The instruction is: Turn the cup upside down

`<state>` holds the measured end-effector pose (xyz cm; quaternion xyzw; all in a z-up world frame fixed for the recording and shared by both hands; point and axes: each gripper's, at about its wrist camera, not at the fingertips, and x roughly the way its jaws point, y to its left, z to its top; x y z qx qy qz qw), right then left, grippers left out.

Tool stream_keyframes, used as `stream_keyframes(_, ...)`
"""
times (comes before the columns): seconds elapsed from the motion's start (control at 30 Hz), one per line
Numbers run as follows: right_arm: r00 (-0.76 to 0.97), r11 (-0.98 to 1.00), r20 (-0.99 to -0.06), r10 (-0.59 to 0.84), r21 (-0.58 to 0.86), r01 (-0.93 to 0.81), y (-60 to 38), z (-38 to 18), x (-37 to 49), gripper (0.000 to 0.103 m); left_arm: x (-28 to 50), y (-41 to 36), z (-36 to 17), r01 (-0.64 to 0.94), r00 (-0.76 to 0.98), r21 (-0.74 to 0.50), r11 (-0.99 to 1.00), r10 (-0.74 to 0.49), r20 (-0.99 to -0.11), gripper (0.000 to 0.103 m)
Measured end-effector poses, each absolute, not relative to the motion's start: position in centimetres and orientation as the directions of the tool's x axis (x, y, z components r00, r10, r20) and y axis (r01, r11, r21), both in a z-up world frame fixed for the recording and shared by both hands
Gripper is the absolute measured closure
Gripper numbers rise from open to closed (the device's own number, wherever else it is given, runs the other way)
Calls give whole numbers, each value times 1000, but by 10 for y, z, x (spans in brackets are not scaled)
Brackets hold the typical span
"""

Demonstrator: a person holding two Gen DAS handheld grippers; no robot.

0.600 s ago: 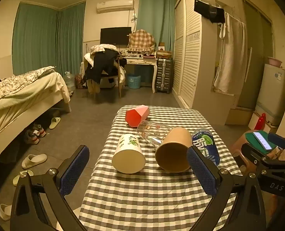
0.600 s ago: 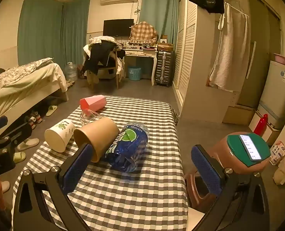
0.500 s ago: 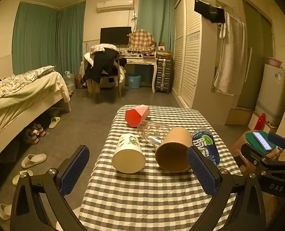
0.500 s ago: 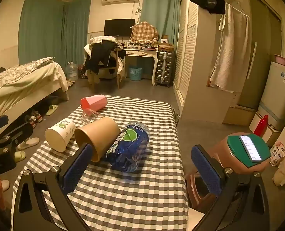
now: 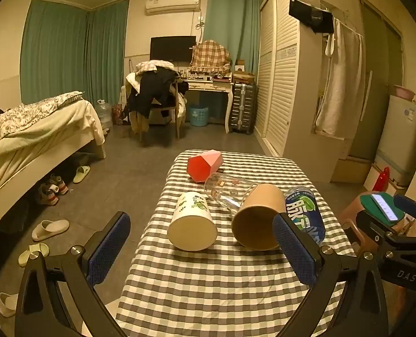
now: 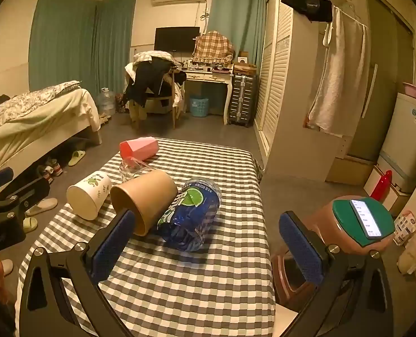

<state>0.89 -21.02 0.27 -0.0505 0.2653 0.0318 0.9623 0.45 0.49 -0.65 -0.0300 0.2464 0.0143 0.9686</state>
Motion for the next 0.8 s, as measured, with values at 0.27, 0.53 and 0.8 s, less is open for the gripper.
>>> stream_keyframes(0.27,856,991,-515,38,-87,-97,-206,2,11,0,5,7,-7,-42,876,-53,998,11,-482,0)
stream_keyframes(0.53,858,991,-512,42,-87,-100,-206,3,11,0,6,7,-8,-43,874,-53,998,12,-485,0)
stream_keyframes(0.8,857,991,-514,43,-87,-102,-205,4,11,0,6,7,-10,-44,873,-52,998,14,-488,0)
